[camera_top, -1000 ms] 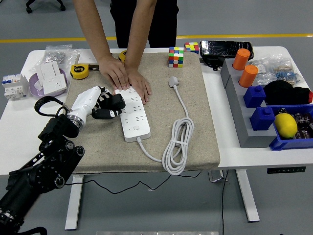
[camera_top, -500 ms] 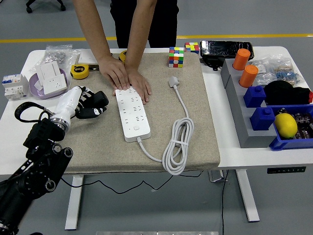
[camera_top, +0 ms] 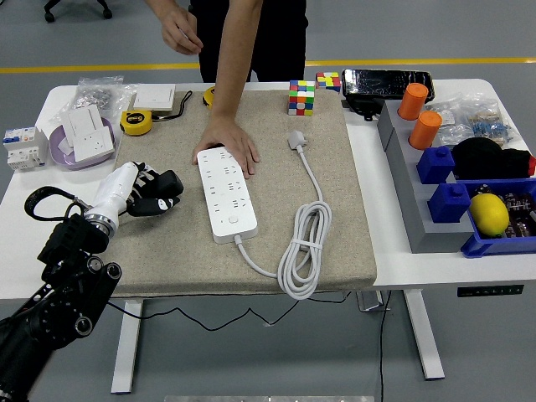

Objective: Pick up the plug,place it near the board,insert it into the board,press the button

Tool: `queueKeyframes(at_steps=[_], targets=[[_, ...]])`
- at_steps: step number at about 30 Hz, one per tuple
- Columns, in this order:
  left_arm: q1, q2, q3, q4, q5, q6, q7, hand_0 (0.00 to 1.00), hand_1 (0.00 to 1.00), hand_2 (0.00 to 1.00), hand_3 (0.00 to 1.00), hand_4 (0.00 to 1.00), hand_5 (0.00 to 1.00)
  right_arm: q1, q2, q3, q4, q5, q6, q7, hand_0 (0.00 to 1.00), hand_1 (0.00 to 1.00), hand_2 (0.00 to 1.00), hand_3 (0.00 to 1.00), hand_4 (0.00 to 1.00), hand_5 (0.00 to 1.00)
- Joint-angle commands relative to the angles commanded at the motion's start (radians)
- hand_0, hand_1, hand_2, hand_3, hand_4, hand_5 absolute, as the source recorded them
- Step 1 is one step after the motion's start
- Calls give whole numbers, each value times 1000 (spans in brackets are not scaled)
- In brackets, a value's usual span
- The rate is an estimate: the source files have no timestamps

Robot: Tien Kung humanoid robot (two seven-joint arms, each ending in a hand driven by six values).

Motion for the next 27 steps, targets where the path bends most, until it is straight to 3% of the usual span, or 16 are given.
queueKeyframes(at_steps=[2,3,8,9,14,15,20,21,26,27], targets=[[-1,0,1,4,-6,-25,2,412,478,463,500,604,82,0,0,1,0,-1,0,0,844,756,745,778,998,868],[-1,0,1,5,-8,-38,4,661,740,661,592,934,248,-1,0,1,0,-1,0,0,846,756,745,778,998,867],[-1,-1,-3,11,-21,-80,6,661,740,661,592,934,248,1,0,1,0,-2,1,1,846,756,745,778,998,867],[-1,0,-3,11,-24,-82,5,880,947,879,834,998,521,1,0,1,0,-1,1,1,845,755,745,778,998,864],[1,2,-10,0,-55,-89,-9,880,947,879,834,998,521,2,0,2,0,-2,1,1,845,755,745,778,998,864],[2,2,-12,-3,-64,-92,-13,973,998,966,919,998,780,1,1,2,0,-2,1,1,845,755,745,778,998,864],[15,3,-26,-38,-156,-121,-31,973,998,966,919,998,780,2,2,2,0,-1,1,2,845,755,745,778,998,864],[22,0,-28,-53,-199,-115,-45,987,998,969,928,998,998,2,2,2,0,0,1,3,845,756,745,778,998,863],[57,-10,-44,-127,-396,-73,-111,987,998,969,928,998,998,-1,3,5,0,-3,1,2,845,756,745,778,998,863],[64,-11,-46,-141,-441,-71,-119,908,969,913,900,998,998,-2,2,6,0,-4,1,1,845,755,744,778,998,861]])
